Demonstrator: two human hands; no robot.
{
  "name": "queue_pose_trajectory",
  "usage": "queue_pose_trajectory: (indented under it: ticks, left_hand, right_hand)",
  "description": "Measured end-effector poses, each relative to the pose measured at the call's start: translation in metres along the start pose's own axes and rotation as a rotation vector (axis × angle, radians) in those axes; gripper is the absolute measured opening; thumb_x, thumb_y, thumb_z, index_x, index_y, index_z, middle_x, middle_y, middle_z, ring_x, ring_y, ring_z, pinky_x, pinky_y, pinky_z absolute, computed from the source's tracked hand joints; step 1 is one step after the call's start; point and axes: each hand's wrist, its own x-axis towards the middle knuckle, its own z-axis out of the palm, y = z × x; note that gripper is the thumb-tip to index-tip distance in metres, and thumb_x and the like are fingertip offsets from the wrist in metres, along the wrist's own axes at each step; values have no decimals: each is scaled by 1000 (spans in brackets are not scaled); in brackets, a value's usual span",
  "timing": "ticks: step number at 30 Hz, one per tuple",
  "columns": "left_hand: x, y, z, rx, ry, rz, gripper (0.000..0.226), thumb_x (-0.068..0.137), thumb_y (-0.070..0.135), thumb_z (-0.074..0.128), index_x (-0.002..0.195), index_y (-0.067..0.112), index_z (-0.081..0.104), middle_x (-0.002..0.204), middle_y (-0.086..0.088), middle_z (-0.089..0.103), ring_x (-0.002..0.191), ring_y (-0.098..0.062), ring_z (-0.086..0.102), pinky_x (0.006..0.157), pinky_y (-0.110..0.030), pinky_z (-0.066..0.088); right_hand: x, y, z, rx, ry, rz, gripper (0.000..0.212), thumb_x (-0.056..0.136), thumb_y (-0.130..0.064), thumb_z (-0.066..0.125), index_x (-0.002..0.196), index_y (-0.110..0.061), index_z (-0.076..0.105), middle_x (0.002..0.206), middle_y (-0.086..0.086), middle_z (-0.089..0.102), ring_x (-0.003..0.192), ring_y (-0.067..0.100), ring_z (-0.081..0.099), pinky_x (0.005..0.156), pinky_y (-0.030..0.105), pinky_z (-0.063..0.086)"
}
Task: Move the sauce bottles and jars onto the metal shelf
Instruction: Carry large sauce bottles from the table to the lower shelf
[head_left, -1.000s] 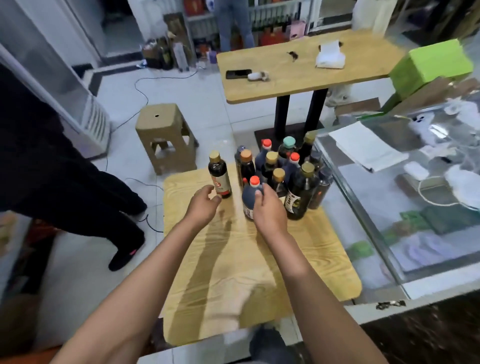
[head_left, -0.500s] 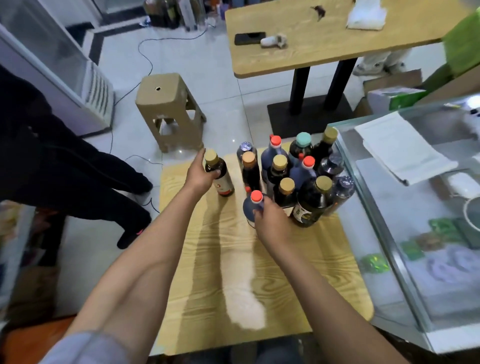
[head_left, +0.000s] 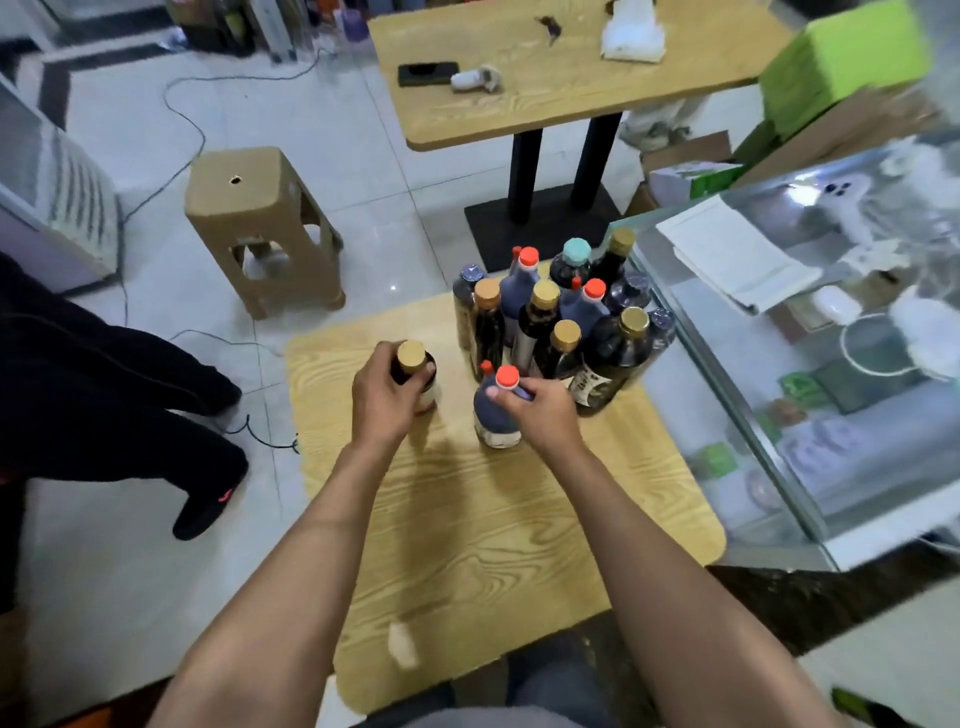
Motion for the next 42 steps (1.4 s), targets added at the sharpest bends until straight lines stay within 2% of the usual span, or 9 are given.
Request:
queue_pose_trajectory:
  ticks: [5, 7, 10, 17, 21, 25, 32, 35, 42]
  left_hand:
    - [-33, -3, -27, -18, -89, 34, 45, 78, 32, 78, 68, 20, 36, 64, 8, 46, 67, -14, 45, 60, -31, 38]
    - [-51, -1, -30, -22, -148, 58, 46, 76, 35, 79, 69, 14, 38, 63, 6, 47, 64, -12, 43, 57, -24, 37]
    - [-83, 8, -23, -35, -284, 123, 45, 74, 41, 79, 70, 12, 44, 65, 2, 56, 67, -16, 52, 60, -31, 43]
    - [-174, 54, 27, -122, -584, 182, 41, 67, 56, 74, 73, 20, 55, 69, 9, 65, 68, -9, 61, 65, -34, 49]
    - [-239, 104, 65, -222, -755, 219, 34, 62, 56, 77, 73, 26, 64, 70, 15, 69, 64, -2, 61, 68, -33, 51]
    - [-314, 165, 95, -299, -912, 338, 25, 60, 52, 80, 79, 38, 71, 78, 17, 73, 76, -2, 69, 77, -33, 56]
    - [-477, 270, 127, -447, -1076, 474, 18, 71, 27, 84, 83, 27, 71, 83, 10, 73, 77, -6, 69, 75, -24, 53]
    - [-551, 312, 139, -491, -1165, 570, 18, 72, 22, 83, 82, 29, 70, 83, 11, 73, 78, -5, 69, 78, -27, 55]
    - [-692, 392, 168, -584, -1284, 753, 40, 57, 56, 79, 88, 30, 74, 90, 9, 75, 86, -10, 71, 85, -40, 57]
  right_hand:
    - [-49, 12, 7, 45, 152, 12, 46, 78, -36, 79, 46, -23, 49, 44, -10, 31, 49, 7, 30, 52, 29, 23]
    - [-76, 18, 4, 120, 194, 27, 46, 77, -37, 80, 52, -11, 51, 52, -9, 31, 53, 10, 29, 54, 30, 22]
    - [-123, 25, -14, 212, 248, 35, 57, 79, -32, 81, 57, 6, 44, 59, 5, 27, 56, 13, 25, 54, 29, 19]
    - [-231, 39, -98, 249, 323, 46, 55, 79, -29, 82, 61, 13, 52, 59, 7, 30, 58, 16, 27, 54, 30, 20]
    - [-305, 65, -155, 292, 547, 79, 48, 77, -32, 83, 59, 6, 59, 59, 1, 31, 58, 10, 29, 54, 27, 21]
    - [-388, 92, -207, 346, 772, 72, 54, 76, -38, 82, 75, 12, 65, 61, 3, 42, 61, 10, 36, 56, 27, 28]
    - [-541, 121, -301, 421, 1146, 55, 44, 79, -24, 82, 46, -18, 54, 42, -13, 41, 42, 2, 35, 45, 17, 29]
    - [-605, 139, -338, 393, 1280, 12, 47, 77, -31, 83, 50, -8, 52, 48, -7, 38, 48, 8, 32, 49, 22, 27]
    - [-726, 172, -408, 348, 1483, -118, 38, 78, -24, 83, 56, -2, 61, 53, -1, 48, 53, 9, 41, 51, 26, 33]
